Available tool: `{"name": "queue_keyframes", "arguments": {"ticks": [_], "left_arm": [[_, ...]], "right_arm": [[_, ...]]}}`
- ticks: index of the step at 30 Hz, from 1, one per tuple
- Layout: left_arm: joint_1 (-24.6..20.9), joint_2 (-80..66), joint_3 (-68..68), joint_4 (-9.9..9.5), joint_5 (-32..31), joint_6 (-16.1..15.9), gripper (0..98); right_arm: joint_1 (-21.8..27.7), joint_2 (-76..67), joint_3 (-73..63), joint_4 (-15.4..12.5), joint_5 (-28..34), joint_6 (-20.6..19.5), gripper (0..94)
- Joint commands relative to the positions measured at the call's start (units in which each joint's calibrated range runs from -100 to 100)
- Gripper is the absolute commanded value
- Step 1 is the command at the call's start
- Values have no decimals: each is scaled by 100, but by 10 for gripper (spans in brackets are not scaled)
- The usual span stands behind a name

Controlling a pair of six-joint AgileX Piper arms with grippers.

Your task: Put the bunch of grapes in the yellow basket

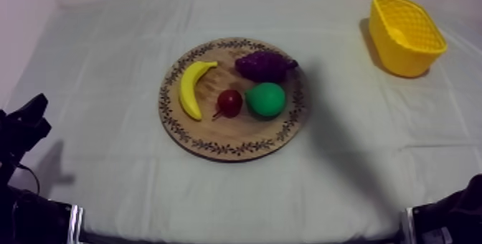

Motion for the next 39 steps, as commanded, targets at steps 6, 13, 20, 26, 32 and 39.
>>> {"name": "queue_keyframes", "arguments": {"ticks": [6, 13, 20, 26, 32, 39], "left_arm": [[0, 0, -2, -2, 0, 2, 1], [0, 0, -2, -2, 0, 2, 1], [0, 0, -2, -2, 0, 2, 1], [0, 0, -2, -2, 0, 2, 1], [0, 0, -2, -2, 0, 2, 1], [0, 0, -2, -2, 0, 2, 1]], "right_arm": [[-32, 577, -760, -94, 500, 221, 8], [-110, 1142, -1346, -204, 1083, 399, 8], [-210, 1800, -1905, -248, 1625, 477, 8], [-295, 2329, -2300, -299, 2041, 506, 8], [-349, 2829, -2553, -370, 2328, 516, 8], [-393, 3321, -2912, -454, 2632, 602, 8]]}}
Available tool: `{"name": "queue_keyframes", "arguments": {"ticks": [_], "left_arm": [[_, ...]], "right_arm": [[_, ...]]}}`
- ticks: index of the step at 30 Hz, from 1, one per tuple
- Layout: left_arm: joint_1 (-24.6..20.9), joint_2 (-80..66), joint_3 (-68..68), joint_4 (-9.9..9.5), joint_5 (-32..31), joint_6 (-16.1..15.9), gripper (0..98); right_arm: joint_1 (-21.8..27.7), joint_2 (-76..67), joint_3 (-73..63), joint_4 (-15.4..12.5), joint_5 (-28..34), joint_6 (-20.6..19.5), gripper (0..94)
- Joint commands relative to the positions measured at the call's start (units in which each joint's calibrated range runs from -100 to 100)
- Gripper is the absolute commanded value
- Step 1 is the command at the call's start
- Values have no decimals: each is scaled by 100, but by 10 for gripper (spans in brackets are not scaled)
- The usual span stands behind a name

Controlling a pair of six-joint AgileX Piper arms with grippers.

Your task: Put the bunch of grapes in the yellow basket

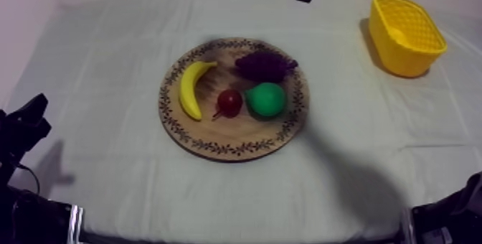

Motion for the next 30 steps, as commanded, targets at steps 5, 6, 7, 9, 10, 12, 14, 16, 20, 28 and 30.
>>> {"name": "queue_keyframes", "arguments": {"ticks": [5, 6, 7, 9, 10, 12, 14, 16, 20, 28, 30], "left_arm": [[0, 0, -2, -2, 0, 2, 1], [0, 0, -2, -2, 0, 2, 1], [0, 0, -2, -2, 0, 2, 1], [0, 0, -2, -2, 0, 2, 1], [0, 0, -2, -2, 0, 2, 1], [0, 0, -2, -2, 0, 2, 1], [0, 0, -2, -2, 0, 2, 1], [0, 0, -2, -2, 0, 2, 1], [0, 0, -2, -2, 0, 2, 1], [0, 0, -2, -2, 0, 2, 1], [0, 0, -2, -2, 0, 2, 1]], "right_arm": [[-72, 327, -106, -42, 84, 88, 13], [-85, 385, -111, -53, 89, 98, 18], [-96, 444, -121, -63, 93, 106, 23], [-110, 569, -142, -93, 97, 115, 36], [-116, 634, -156, -104, 99, 114, 47], [-124, 759, -182, -120, 100, 113, 74], [-127, 874, -197, -127, 101, 118, 108], [-129, 980, -219, -129, 101, 131, 152], [-123, 1169, -288, -148, 98, 159, 270], [-85, 1403, -323, -270, 85, 267, 524], [-67, 1441, -311, -303, 65, 295, 562]]}}
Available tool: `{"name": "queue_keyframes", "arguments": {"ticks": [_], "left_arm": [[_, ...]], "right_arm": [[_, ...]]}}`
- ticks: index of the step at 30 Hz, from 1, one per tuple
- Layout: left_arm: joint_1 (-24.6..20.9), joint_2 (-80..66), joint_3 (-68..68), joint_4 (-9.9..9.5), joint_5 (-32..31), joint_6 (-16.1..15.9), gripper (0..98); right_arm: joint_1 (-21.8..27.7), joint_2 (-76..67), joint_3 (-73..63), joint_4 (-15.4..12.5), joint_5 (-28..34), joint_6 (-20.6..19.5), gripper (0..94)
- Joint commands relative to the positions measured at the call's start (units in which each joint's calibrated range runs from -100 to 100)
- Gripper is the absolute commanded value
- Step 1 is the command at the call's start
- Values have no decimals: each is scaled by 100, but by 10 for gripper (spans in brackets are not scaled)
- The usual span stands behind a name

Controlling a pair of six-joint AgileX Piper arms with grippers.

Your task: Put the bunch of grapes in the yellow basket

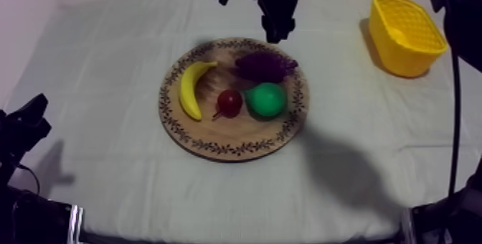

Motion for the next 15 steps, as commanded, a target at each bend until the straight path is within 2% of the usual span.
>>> {"name": "queue_keyframes", "arguments": {"ticks": [1, 6, 15], "left_arm": [[0, 0, -2, -2, 0, 2, 1], [0, 0, -2, -2, 0, 2, 1], [0, 0, -2, -2, 0, 2, 1]], "right_arm": [[15, 16, 13, -10, -28, 27, 576], [41, 46, -53, -36, -67, 53, 616], [52, 205, -136, -76, -168, 78, 620]]}}
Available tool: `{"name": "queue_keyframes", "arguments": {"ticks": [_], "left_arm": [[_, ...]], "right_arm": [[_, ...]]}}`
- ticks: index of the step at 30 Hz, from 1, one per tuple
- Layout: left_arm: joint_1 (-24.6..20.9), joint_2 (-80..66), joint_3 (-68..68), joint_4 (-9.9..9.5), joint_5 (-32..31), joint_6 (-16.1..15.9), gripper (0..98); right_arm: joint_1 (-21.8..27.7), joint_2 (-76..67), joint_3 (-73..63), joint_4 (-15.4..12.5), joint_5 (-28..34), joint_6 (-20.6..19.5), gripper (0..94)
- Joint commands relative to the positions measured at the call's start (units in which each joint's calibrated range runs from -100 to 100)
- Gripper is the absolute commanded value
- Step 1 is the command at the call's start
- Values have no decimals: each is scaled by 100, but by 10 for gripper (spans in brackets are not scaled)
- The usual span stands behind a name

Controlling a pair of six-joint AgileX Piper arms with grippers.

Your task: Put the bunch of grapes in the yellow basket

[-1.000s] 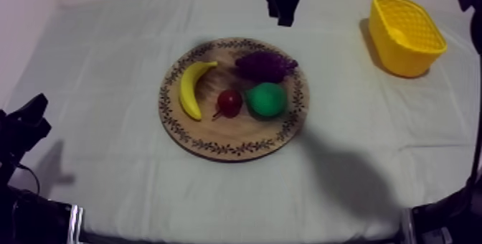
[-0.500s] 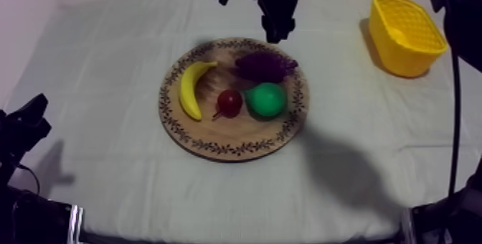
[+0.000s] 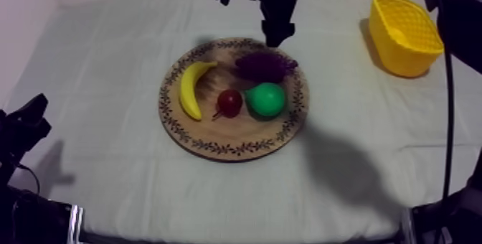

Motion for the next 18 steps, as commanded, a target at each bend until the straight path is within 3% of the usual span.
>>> {"name": "queue_keyframes", "arguments": {"ticks": [1, 18], "left_arm": [[0, 0, -2, -2, 0, 2, 1], [0, 0, -2, -2, 0, 2, 1]], "right_arm": [[2, 63, 2, -14, -47, 2, 618], [-4, 761, 121, -113, -207, 43, 603]]}}
